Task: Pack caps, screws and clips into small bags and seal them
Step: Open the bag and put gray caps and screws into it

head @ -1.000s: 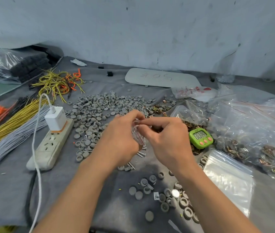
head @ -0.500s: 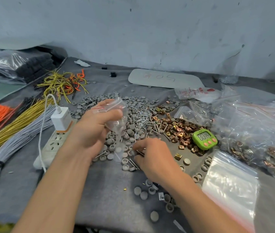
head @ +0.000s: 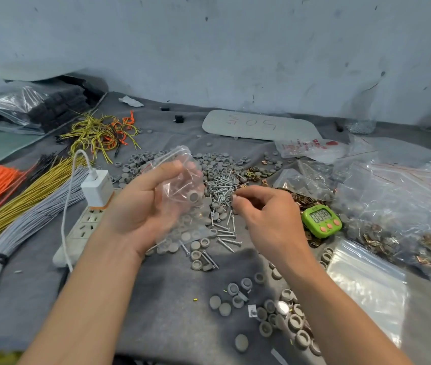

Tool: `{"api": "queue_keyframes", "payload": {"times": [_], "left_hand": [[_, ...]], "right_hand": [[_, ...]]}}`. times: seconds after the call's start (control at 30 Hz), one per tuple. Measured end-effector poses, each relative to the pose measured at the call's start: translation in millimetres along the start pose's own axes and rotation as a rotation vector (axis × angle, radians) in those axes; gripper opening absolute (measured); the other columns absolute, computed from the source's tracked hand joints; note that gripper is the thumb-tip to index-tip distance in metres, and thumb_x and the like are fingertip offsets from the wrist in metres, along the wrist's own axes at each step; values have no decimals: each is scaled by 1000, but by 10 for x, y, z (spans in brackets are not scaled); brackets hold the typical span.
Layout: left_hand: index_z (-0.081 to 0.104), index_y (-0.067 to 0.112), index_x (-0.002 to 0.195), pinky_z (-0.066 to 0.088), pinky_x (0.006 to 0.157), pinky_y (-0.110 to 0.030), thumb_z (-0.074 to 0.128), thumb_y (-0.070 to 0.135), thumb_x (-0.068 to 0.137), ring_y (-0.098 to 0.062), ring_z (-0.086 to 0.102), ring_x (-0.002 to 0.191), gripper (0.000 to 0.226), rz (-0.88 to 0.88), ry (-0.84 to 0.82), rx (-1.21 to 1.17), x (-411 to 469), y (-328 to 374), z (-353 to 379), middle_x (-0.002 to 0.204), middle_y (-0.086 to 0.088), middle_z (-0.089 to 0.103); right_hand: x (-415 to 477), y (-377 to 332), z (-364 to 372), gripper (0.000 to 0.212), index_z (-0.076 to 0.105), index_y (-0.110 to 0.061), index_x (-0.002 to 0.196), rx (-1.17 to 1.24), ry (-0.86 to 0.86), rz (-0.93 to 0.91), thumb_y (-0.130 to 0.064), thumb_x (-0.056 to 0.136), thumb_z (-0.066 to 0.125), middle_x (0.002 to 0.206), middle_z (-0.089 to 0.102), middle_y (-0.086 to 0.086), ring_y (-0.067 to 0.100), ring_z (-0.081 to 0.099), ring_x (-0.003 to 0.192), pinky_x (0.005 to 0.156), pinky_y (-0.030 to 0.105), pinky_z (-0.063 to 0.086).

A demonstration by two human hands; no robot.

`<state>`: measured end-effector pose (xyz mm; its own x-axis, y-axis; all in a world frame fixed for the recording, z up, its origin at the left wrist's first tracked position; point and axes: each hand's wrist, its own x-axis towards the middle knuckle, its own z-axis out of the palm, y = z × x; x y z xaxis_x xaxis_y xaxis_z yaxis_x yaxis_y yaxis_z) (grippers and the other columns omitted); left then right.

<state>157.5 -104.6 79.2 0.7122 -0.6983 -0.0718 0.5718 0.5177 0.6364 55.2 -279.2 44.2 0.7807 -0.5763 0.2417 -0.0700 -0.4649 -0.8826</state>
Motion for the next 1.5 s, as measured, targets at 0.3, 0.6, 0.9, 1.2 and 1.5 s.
{"api": "queue_keyframes", "payload": {"times": [0.3, 0.6, 0.9, 1.2, 1.5], "left_hand": [[60, 20, 125, 58, 69, -22, 89, -6, 63, -17, 75, 87, 73, 299, 136, 874, 6, -190, 98, 97, 0, 78], [53, 56, 121, 44, 69, -4, 84, 17, 67, 9, 63, 92, 73, 528, 39, 1632, 41, -426, 184, 104, 38, 61], [61, 32, 123, 62, 58, -34, 87, -2, 73, -10, 75, 71, 66, 562, 431, 1076, 61, -250, 66, 95, 6, 73], [61, 23, 124, 59, 85, -29, 82, -13, 72, -20, 72, 102, 66, 485, 443, 753, 111, -169, 18, 115, -7, 71], [59, 45, 114, 51, 60, -14, 89, 9, 71, 2, 67, 70, 63, 561, 455, 1342, 106, -289, -9, 85, 21, 72]], "right_hand": [[-14, -67, -116, 8, 82, -29, 97, 229, 26, -53, -28, 92, 77, 79, 76, -17, 0, 69, 71, 61, 12, 49], [-100, -155, -79, 14, 84, -36, 95, -35, -71, -179, -33, 82, 79, 51, 58, -13, 5, 46, 46, 49, 13, 32], [-78, -61, -19, 17, 82, -32, 89, -172, -90, -34, -23, 96, 70, 76, 74, -20, -6, 61, 54, 50, 10, 46], [-236, 41, 412, 46, 75, -34, 110, -645, -458, -90, 1, 83, 60, 102, 74, 3, 30, 69, 97, 80, 36, 57], [-239, -56, 292, 24, 70, -18, 108, -822, -263, -11, -6, 90, 60, 101, 71, 9, 34, 69, 101, 70, 34, 42]]}}
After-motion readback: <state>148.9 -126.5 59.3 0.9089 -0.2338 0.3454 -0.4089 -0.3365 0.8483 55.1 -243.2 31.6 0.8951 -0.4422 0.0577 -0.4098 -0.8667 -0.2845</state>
